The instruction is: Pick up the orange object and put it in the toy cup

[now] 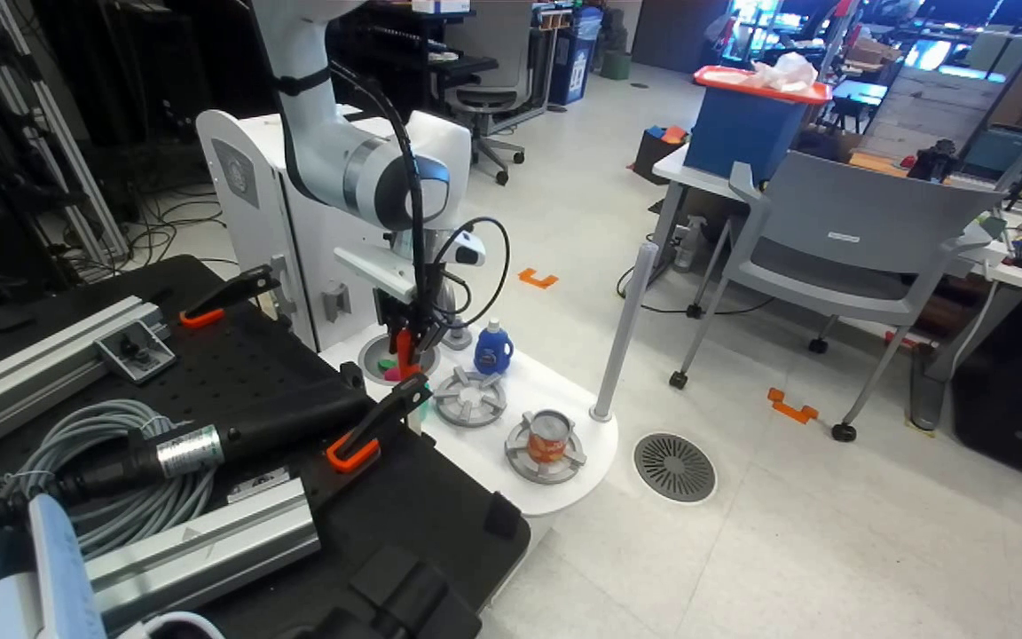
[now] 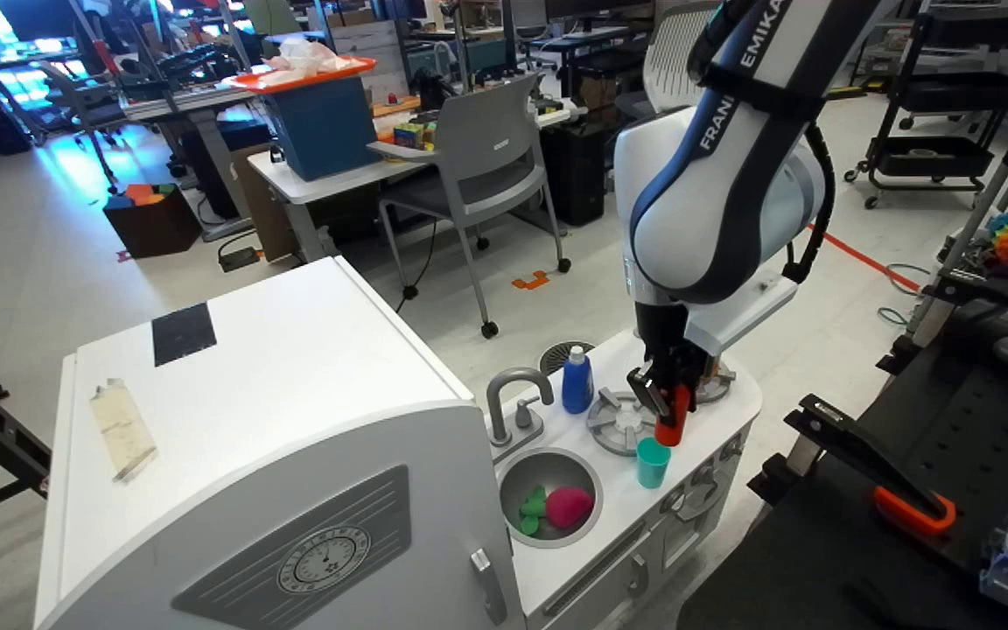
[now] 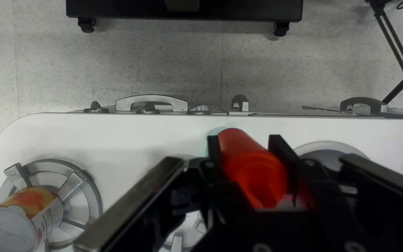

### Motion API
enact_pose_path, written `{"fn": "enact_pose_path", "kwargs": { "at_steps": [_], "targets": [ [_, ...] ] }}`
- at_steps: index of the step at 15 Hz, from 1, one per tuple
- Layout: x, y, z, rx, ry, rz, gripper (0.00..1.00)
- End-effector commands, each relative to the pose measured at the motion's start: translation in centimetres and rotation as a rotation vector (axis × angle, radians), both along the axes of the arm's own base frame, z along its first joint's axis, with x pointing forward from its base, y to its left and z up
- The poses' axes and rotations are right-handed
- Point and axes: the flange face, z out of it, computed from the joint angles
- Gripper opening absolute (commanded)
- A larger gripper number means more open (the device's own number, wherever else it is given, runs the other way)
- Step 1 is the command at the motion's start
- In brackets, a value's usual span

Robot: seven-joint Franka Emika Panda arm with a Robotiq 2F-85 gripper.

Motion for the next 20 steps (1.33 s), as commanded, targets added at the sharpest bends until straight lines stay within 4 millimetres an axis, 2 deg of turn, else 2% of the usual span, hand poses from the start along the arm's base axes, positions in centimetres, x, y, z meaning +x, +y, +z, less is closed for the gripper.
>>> {"fn": "enact_pose_path", "kwargs": {
  "at_steps": [1, 8, 14, 20],
  "targets": [
    [0.8, 0.1, -1.8, -0.016, 0.002, 0.010, 0.13],
    [1.8, 0.3, -3.9, -0.026, 0.009, 0.012, 0.13],
    [2.2, 1.0, -4.9, -0.029, 0.009, 0.027, 0.13],
    [2.4, 0.6, -6.5, -0.047, 0.011, 0.037, 0.13]
  ]
}}
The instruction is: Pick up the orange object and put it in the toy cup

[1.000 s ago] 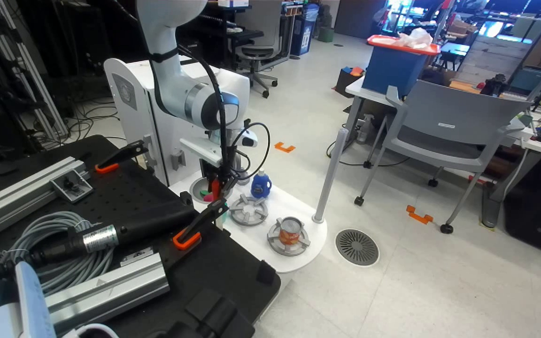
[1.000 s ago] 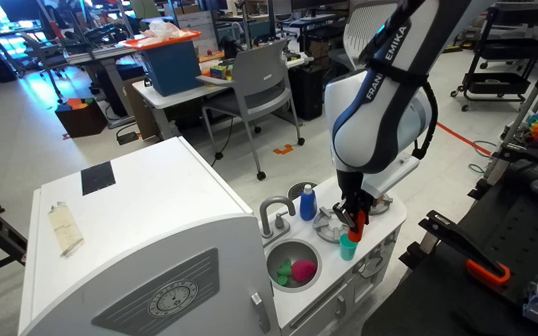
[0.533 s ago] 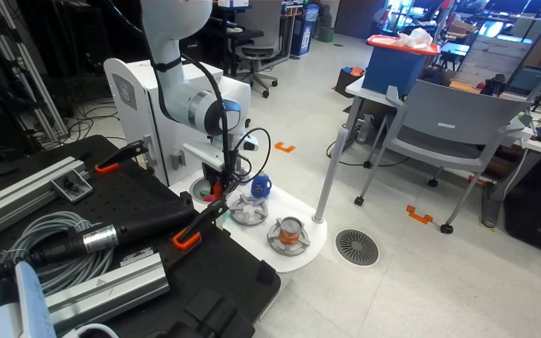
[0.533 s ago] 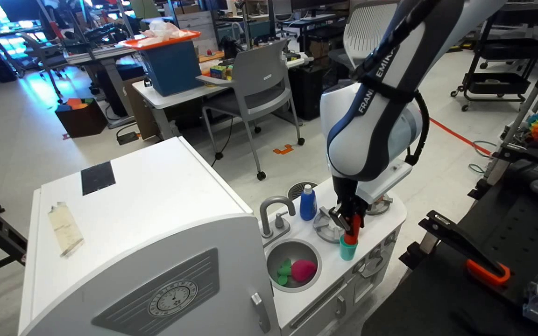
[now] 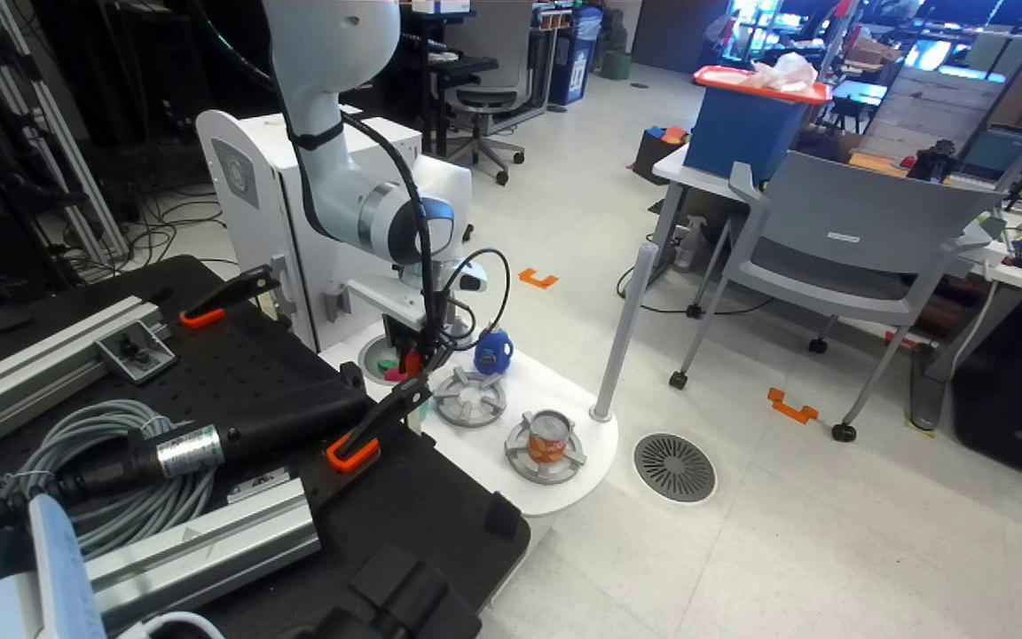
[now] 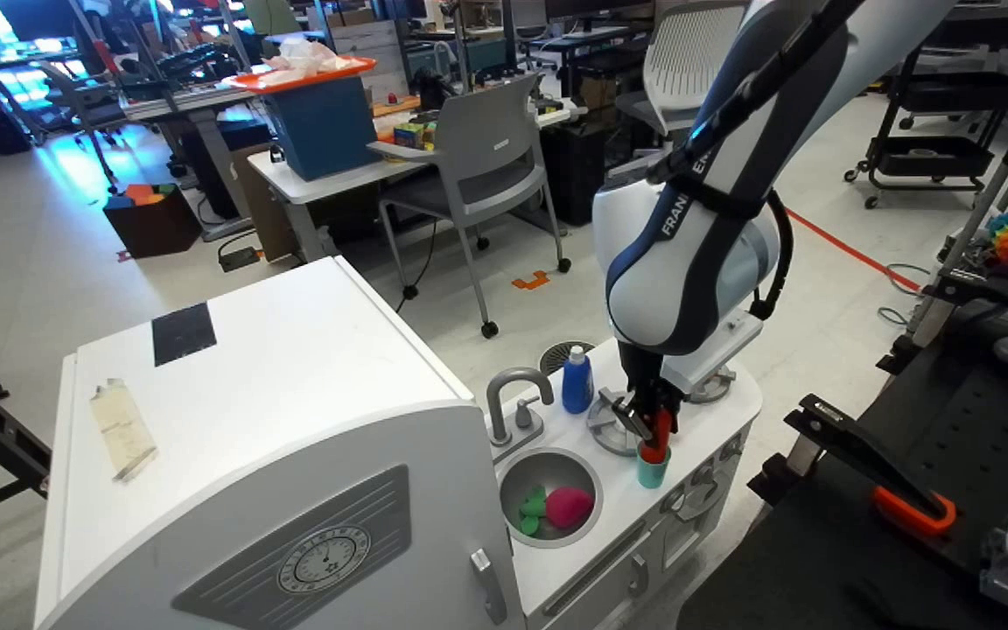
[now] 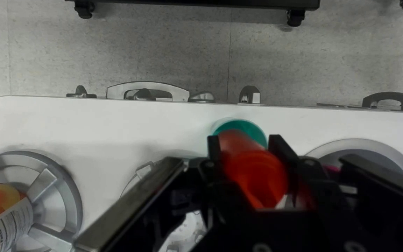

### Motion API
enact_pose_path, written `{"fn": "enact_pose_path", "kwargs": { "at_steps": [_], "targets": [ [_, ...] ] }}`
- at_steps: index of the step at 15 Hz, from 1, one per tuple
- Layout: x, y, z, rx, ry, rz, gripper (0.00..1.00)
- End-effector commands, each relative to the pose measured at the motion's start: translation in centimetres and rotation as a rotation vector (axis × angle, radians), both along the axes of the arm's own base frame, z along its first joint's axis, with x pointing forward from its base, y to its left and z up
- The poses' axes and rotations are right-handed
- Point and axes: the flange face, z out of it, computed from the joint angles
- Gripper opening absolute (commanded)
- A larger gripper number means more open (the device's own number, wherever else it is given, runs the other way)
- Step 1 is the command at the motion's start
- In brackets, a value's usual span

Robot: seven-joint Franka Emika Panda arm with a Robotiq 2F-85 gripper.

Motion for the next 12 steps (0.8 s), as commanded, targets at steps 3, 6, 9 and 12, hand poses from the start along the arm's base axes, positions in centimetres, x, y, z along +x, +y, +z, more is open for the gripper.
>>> {"fn": "enact_pose_path", "kwargs": {
  "at_steps": [3, 6, 9, 12],
  "targets": [
    [0.5, -0.4, -1.6, -0.035, 0.016, 0.014, 0.13],
    [0.3, -0.3, -2.1, -0.036, 0.020, 0.019, 0.13],
    [0.2, -0.2, -2.2, -0.036, 0.019, 0.026, 0.71],
    [0.1, -0.2, -2.0, -0.037, 0.018, 0.027, 0.92]
  ]
}}
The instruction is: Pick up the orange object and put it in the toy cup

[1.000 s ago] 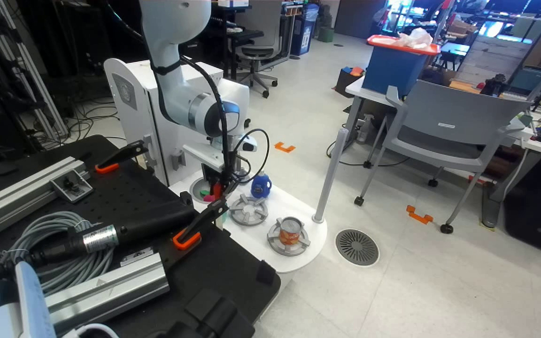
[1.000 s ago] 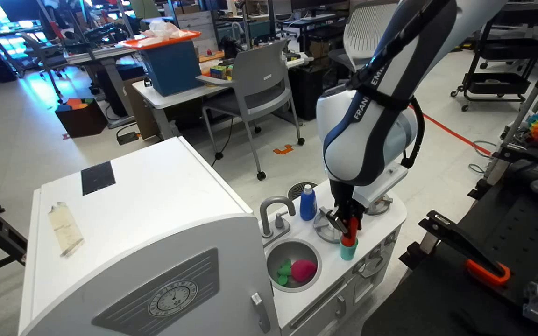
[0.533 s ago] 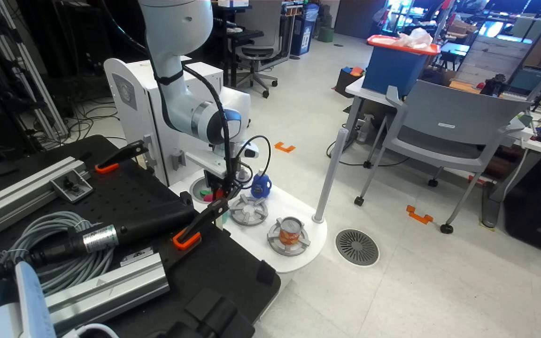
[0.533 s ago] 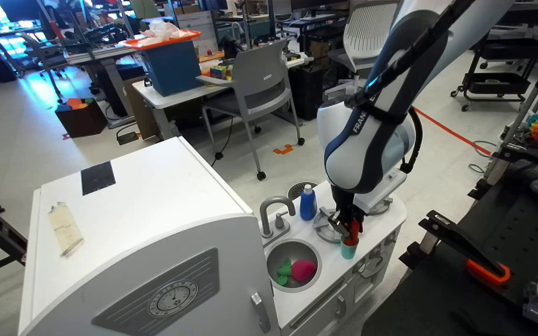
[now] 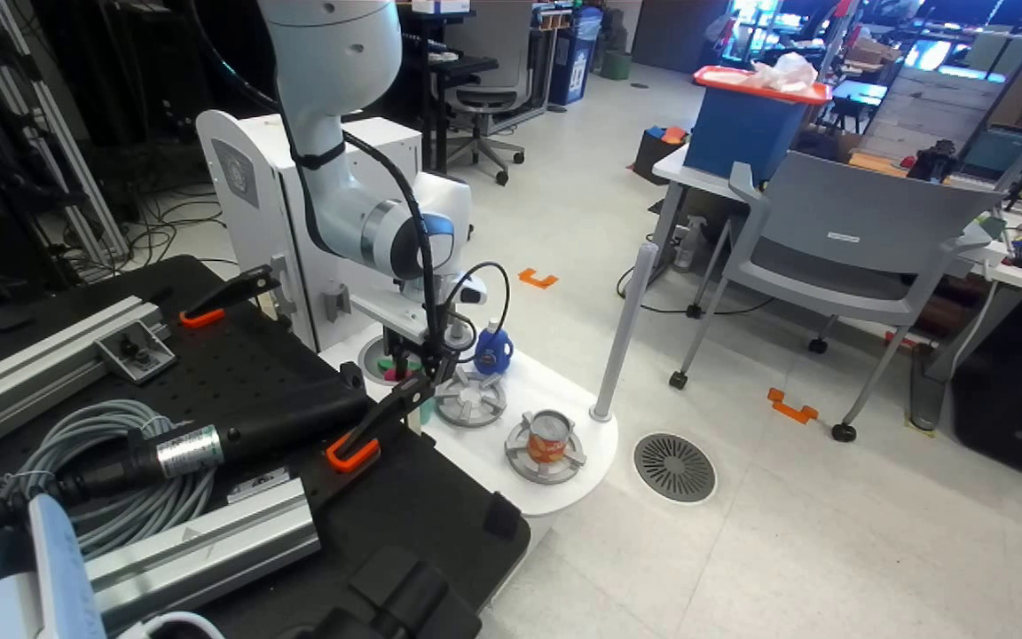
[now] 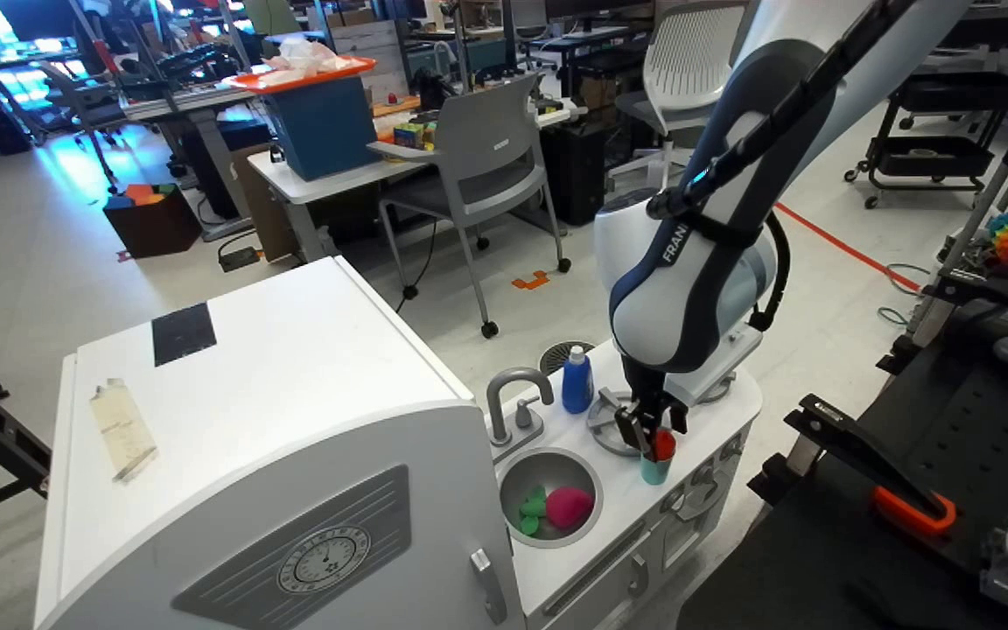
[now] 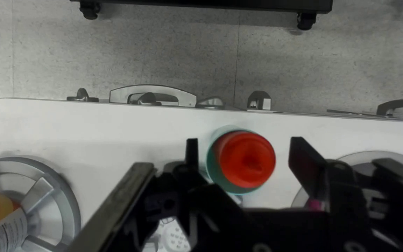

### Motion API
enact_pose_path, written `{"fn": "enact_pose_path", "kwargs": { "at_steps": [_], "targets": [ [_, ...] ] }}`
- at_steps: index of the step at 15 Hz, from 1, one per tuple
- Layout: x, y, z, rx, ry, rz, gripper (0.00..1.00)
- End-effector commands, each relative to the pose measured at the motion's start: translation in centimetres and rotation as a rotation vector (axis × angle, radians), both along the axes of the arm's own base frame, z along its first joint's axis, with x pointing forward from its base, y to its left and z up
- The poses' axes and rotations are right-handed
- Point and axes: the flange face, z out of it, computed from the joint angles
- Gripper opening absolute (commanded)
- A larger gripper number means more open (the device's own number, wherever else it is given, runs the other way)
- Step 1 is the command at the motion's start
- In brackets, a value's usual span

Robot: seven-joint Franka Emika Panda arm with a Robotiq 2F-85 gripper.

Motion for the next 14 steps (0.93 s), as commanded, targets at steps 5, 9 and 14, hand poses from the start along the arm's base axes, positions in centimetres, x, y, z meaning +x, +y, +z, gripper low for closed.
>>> {"fn": "enact_pose_path", "kwargs": {
  "at_steps": [5, 9, 14],
  "targets": [
    [-0.5, -0.2, 2.0, -0.016, 0.022, 0.010, 1.00],
    [-1.7, -1.3, 5.7, -0.025, 0.029, 0.001, 1.00],
    [-1.1, -1.8, 7.5, -0.017, -0.005, -0.019, 1.00]
  ]
}}
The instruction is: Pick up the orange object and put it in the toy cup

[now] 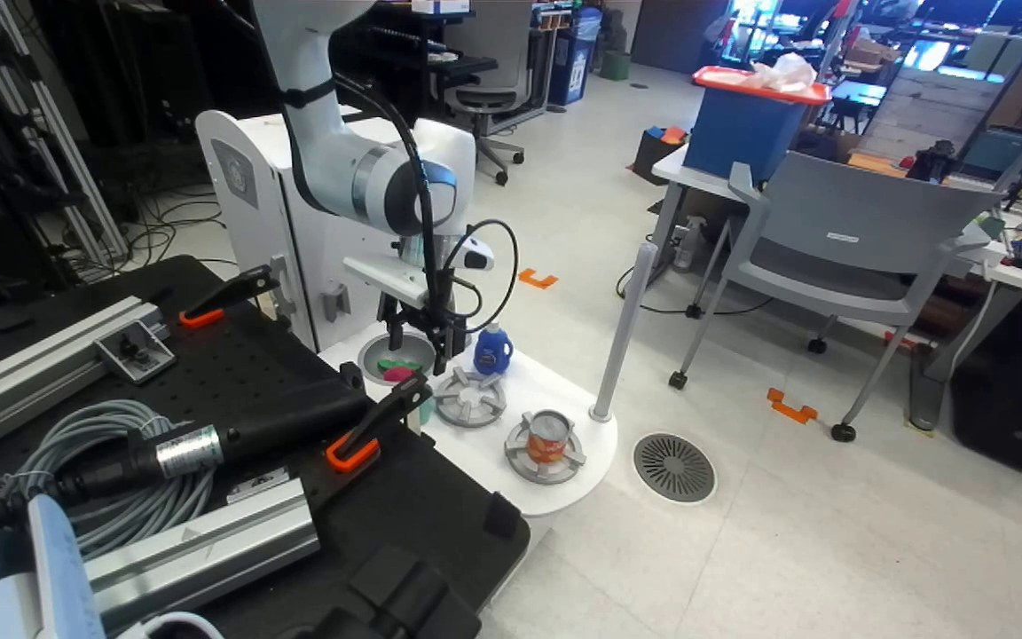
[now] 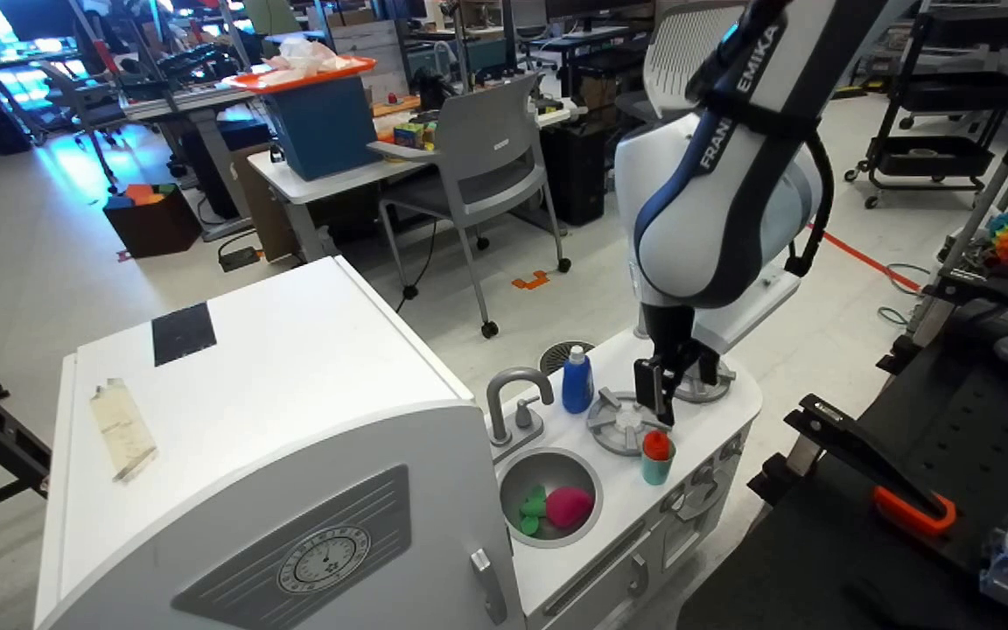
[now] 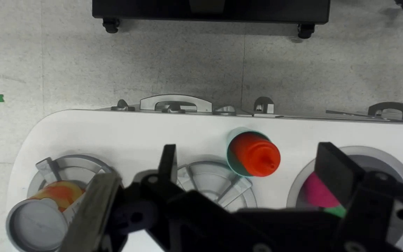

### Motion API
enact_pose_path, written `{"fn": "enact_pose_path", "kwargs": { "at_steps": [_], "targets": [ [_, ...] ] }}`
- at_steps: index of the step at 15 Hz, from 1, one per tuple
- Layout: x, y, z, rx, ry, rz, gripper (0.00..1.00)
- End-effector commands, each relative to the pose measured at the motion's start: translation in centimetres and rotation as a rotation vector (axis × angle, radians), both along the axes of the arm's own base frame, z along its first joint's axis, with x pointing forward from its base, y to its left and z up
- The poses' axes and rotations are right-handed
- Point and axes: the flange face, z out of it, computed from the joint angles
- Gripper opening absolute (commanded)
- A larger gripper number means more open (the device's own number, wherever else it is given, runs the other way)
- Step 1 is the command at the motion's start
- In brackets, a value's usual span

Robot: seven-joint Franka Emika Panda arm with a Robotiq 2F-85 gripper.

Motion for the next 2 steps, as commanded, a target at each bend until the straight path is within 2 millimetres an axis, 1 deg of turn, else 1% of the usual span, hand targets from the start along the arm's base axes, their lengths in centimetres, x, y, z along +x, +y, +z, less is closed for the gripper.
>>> {"fn": "enact_pose_path", "kwargs": {
  "at_steps": [1, 2],
  "targets": [
    [-0.01, -0.17, 0.85, 0.001, -0.003, -0.004, 1.00],
    [-0.14, -0.30, 1.42, 0.001, -0.004, -0.006, 1.00]
  ]
}}
